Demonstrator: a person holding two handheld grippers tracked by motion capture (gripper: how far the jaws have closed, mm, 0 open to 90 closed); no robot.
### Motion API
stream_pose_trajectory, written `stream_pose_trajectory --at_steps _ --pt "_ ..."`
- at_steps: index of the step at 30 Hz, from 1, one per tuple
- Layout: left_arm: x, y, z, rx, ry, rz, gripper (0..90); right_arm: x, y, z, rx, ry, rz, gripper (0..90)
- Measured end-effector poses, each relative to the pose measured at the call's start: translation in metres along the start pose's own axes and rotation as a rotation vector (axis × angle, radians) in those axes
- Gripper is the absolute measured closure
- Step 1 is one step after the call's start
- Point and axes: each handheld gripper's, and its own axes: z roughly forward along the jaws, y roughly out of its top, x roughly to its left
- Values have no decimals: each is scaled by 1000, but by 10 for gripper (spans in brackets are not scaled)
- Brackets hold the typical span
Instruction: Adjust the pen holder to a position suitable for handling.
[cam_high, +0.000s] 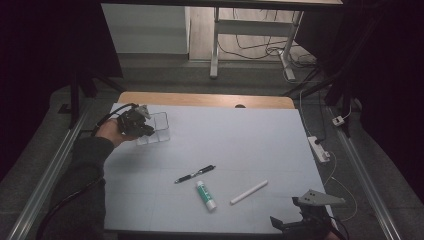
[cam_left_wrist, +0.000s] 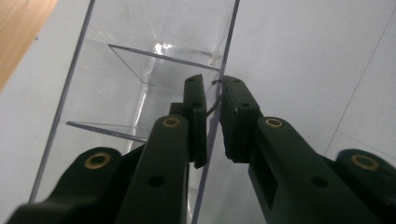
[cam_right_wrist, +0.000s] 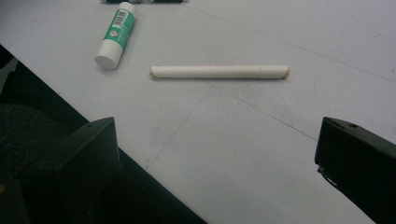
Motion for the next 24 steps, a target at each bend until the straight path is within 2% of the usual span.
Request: stream_pose_trajectory --at_steps 1,2,3,4,6,7,9,16,19,22,23,24 --pt "0 0 1 2 -15 5 819 0 0 0 2 -4 -2 0" --pt "-1 1 1 7 -10 10 833 0 0 0 2 -3 -3 0" --pt "-3 2 1 16 57 21 869 0 0 0 3 -3 -3 0" --pt "-3 3 1 18 70 -3 880 0 0 0 3 -3 -4 0" --pt "0 3 1 9 50 -4 882 0 0 0 3 0 -1 0" --pt "1 3 1 -1 42 -17 883 0 0 0 0 0 0 0" --pt "4 2 0 -24 -11 -49 884 0 0 0 -1 1 0 0" --pt "0 7 -9 -62 -37 -36 885 0 0 0 2 -1 -1 0" --pt "-5 15 -19 -94 -59 -12 885 0 0 0 4 -1 0 0" --pt "-8 21 -22 -104 -74 12 885 0 0 0 4 -1 0 0" --pt "-12 27 -24 -115 -93 38 885 0 0 1 3 -1 -1 0" --pt "-12 27 -24 -115 -93 38 884 0 0 1 3 -1 -2 0"
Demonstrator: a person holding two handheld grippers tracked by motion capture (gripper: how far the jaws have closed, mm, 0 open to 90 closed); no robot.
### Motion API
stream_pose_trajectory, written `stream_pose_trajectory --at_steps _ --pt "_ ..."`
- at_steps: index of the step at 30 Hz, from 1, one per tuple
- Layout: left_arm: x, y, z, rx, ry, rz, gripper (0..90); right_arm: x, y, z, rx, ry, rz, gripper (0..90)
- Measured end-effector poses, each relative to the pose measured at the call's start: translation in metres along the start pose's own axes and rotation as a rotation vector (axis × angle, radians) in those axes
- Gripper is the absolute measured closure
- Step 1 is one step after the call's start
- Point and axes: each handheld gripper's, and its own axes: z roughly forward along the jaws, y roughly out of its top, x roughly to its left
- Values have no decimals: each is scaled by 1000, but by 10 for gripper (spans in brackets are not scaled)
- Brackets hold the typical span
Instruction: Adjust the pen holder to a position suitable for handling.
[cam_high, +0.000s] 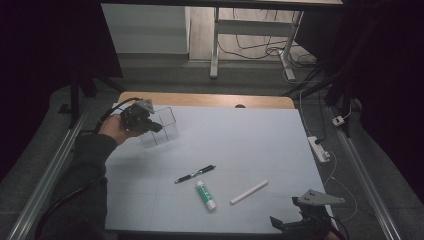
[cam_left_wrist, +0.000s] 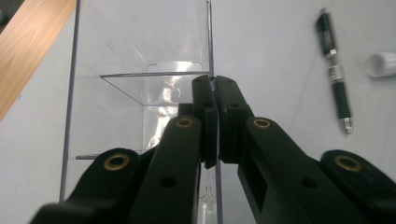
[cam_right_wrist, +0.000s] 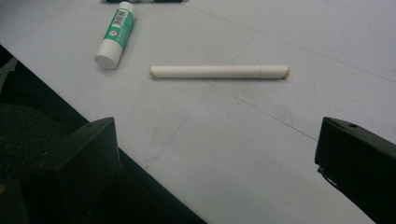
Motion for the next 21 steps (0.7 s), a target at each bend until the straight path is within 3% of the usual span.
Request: stream_pose_trajectory --at_steps 1,3,5,8,9,16,21 --pt "-5 7 0 -6 -15 35 884 0 0 0 0 0 0 0" --pt "-7 11 0 -5 -24 53 884 0 0 0 0 1 0 0" --pt "-14 23 1 -13 -39 107 884 0 0 0 0 1 0 0" --pt "-18 31 4 -20 -48 138 884 0 0 0 0 1 -1 0" --pt "-23 38 7 -22 -55 171 884 0 0 0 0 1 -1 0" --pt "-36 58 20 -29 -107 250 883 0 0 0 0 2 1 0" --pt "-47 75 33 4 -125 323 883 -1 0 0 -1 3 1 0"
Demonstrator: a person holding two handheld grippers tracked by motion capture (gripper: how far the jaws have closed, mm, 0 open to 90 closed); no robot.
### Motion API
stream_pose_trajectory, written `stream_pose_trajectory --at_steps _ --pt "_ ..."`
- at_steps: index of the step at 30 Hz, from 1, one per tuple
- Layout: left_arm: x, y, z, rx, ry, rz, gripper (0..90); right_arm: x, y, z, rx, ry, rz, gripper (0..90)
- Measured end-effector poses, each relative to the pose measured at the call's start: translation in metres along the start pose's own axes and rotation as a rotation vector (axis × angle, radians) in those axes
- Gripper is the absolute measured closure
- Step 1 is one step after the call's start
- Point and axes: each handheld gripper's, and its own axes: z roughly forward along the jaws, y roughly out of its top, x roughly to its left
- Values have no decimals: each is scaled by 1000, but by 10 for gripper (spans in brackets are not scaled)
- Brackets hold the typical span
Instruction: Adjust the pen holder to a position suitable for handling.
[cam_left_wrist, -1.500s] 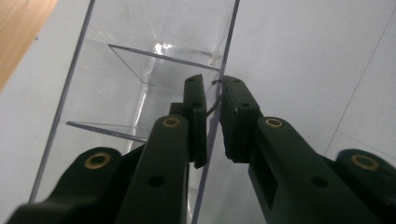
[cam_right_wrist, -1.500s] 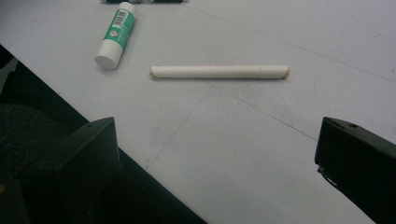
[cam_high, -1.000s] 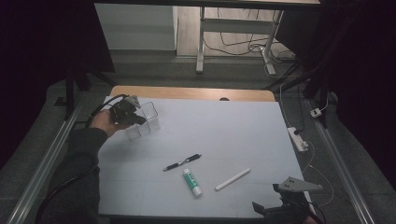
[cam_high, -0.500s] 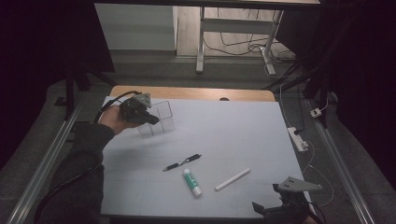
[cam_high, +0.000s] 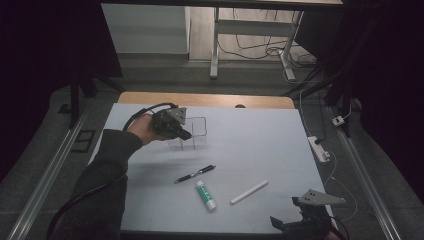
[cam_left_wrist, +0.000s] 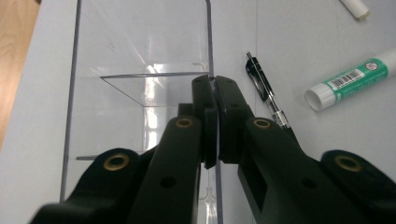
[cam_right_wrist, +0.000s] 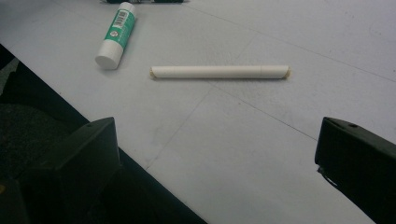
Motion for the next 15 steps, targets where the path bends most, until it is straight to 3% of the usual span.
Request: stream_pose_trajectory --at_steps 7,15 --pt "-4 12 16 22 -31 72 883 0 0 0 -3 3 2 0" --pt "-6 19 32 51 -34 99 882 0 0 0 -3 4 3 0"
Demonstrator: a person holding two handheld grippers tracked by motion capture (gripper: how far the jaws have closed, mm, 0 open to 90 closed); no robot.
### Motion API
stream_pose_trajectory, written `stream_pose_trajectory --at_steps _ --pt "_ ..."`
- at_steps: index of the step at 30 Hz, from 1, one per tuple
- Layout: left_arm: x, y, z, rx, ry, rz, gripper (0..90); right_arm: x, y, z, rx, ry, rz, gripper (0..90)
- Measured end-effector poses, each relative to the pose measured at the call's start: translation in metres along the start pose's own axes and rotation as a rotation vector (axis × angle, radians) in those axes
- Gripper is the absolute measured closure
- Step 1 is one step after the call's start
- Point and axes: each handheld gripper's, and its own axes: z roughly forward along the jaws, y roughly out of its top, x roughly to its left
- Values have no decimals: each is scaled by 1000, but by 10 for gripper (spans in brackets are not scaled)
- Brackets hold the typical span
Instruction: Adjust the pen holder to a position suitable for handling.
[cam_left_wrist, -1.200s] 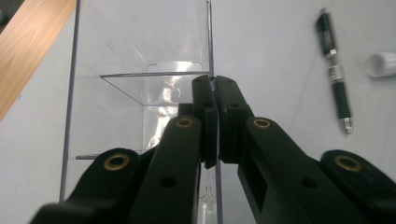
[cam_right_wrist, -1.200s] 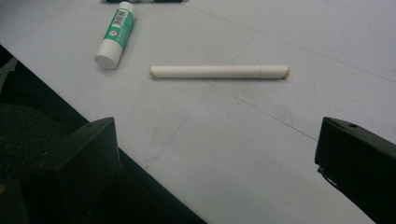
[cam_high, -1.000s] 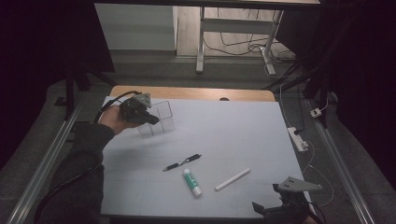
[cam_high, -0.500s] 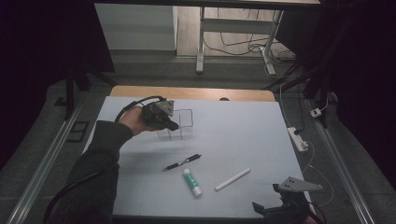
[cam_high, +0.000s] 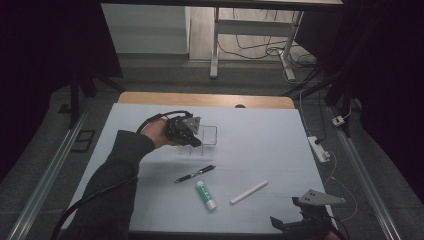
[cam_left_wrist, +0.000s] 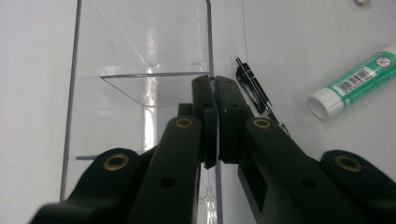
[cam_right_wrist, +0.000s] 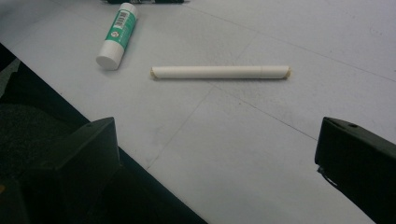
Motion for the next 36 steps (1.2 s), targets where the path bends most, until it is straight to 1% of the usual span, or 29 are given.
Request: stream_pose_trajectory --at_steps 1,2,4,12,15,18,19,20,22,23,25,26,27,29,30,31,32,33,34,35,36 --pt "0 1 4 1 -5 2 882 0 0 0 0 0 0 0" --pt "0 1 4 1 -5 2 882 0 0 0 0 0 0 0" --pt "0 2 9 0 -4 0 882 0 0 0 0 1 -1 0" --pt "0 3 21 -1 -10 4 881 0 0 0 0 3 -3 0" --pt "0 1 22 -13 -10 -1 880 0 0 0 0 3 -4 0" --pt "1 -1 23 -21 -14 -20 874 0 0 0 1 3 -4 0" --pt "2 -1 23 -21 -5 -32 868 1 0 0 2 1 -6 0" --pt "2 -1 23 -21 -5 -32 859 1 0 0 2 1 -6 0" --pt "2 -1 22 -25 16 -41 842 1 0 0 2 0 -8 0" --pt "2 -1 22 -25 16 -41 832 1 0 0 2 0 -8 0" --pt "2 0 16 -69 31 -67 783 1 0 0 1 2 -8 0" --pt "2 0 16 -69 31 -67 761 1 0 0 2 1 -6 0" --pt "1 0 12 -85 44 -82 732 1 0 0 2 1 -6 0" --pt "1 0 10 -91 50 -89 665 1 0 0 2 0 -8 0" --pt "0 1 8 -100 58 -99 665 1 0 0 1 1 -9 0" --pt "0 0 6 -108 64 -109 590 1 0 0 4 -3 -9 0" --pt "-1 0 4 -116 70 -119 550 1 0 0 4 0 -8 0" --pt "-3 0 3 -121 80 -128 550 1 0 0 4 0 -8 0" --pt "-5 -1 -1 -126 101 -146 459 1 0 0 3 -2 -7 0" --pt "-5 -1 -1 -126 101 -146 423 1 0 0 4 -2 -8 0" --pt "-6 -1 -2 -131 112 -161 423 1 0 0 4 -2 -8 0"
